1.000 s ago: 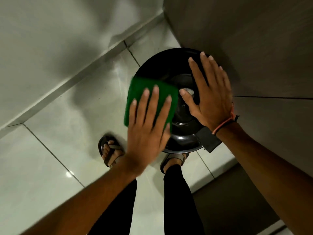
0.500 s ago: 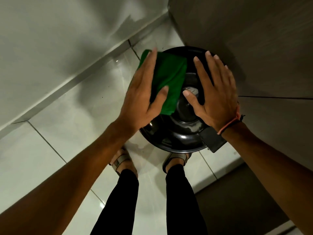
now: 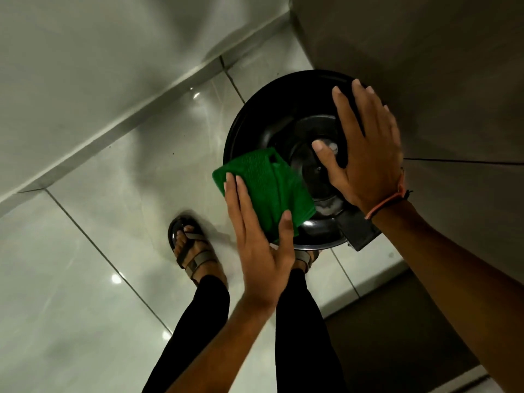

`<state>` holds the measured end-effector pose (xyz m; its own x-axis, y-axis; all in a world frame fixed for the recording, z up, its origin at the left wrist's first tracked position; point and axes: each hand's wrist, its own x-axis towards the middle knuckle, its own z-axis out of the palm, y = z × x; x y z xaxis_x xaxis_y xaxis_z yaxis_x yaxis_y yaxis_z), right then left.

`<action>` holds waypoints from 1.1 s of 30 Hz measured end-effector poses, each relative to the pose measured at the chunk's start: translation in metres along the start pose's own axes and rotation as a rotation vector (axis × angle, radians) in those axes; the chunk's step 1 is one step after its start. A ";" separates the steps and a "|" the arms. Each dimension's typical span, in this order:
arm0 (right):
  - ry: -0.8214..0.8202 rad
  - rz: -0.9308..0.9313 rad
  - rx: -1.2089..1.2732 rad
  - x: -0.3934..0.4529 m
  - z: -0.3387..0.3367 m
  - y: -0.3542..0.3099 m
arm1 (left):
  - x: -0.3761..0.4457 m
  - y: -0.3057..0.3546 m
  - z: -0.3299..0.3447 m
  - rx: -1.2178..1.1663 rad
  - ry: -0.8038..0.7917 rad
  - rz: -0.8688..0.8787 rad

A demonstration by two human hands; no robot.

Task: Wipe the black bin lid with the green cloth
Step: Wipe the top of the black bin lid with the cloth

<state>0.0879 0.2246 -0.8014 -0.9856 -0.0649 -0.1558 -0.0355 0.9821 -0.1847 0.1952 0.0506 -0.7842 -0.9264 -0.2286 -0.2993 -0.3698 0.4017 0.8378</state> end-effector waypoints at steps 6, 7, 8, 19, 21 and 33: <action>-0.002 -0.027 0.015 -0.001 0.001 0.003 | -0.038 0.003 0.016 -0.058 0.050 -0.053; -0.009 -0.032 0.011 -0.001 0.000 0.004 | -0.037 0.002 0.016 -0.059 0.042 -0.047; -0.015 -0.034 0.009 0.000 0.000 0.004 | -0.032 0.002 0.014 -0.059 0.029 -0.034; 0.031 -0.023 0.032 0.001 0.004 0.004 | 0.143 0.020 0.005 0.464 -0.127 0.509; 0.028 -0.039 0.021 0.000 0.004 0.005 | 0.133 0.013 -0.002 0.394 -0.126 0.468; 0.036 -0.058 0.008 0.000 0.007 0.007 | -0.032 0.006 -0.013 0.030 -0.038 0.055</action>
<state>0.0890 0.2306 -0.8096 -0.9873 -0.1149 -0.1099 -0.0913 0.9755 -0.2000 0.2237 0.0489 -0.7642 -0.9473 -0.1720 -0.2704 -0.3194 0.4397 0.8394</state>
